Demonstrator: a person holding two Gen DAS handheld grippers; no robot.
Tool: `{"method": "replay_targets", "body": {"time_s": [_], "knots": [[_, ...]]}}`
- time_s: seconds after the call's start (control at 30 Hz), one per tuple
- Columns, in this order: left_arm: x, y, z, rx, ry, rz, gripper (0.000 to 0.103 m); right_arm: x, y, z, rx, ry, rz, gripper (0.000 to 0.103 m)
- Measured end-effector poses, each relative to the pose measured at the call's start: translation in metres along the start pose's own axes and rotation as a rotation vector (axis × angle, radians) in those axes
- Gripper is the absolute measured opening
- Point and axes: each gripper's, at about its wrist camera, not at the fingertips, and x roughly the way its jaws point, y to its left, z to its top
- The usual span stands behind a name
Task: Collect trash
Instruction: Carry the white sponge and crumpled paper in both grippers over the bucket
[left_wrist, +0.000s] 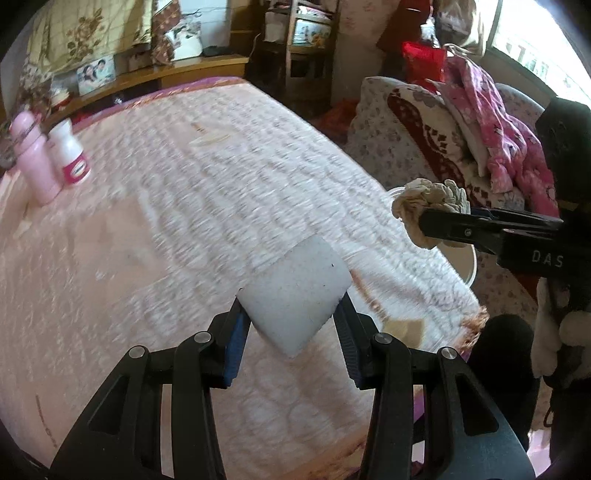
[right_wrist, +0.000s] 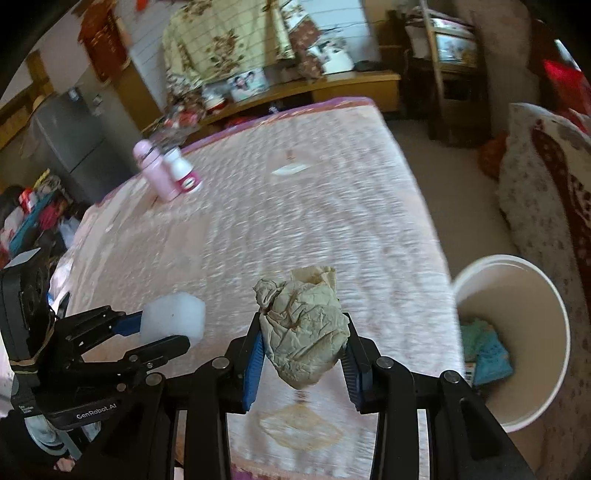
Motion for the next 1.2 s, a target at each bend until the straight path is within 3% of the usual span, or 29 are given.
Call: {"method": "replay_targets", "body": {"time_s": [0.67, 1.2], "knots": [[0.054, -0.116, 0.054, 0.137, -0.002, -0.073, 0.043, -0.054, -0.118, -0.033, 0.19, -0.048, -0.137, 0.036], [0.093, -0.173, 0.072, 0.16, 0.034, -0.12, 0.043, -0.058, -0.163, -0.055, 0.264, -0.034, -0.196, 0.036]]}}
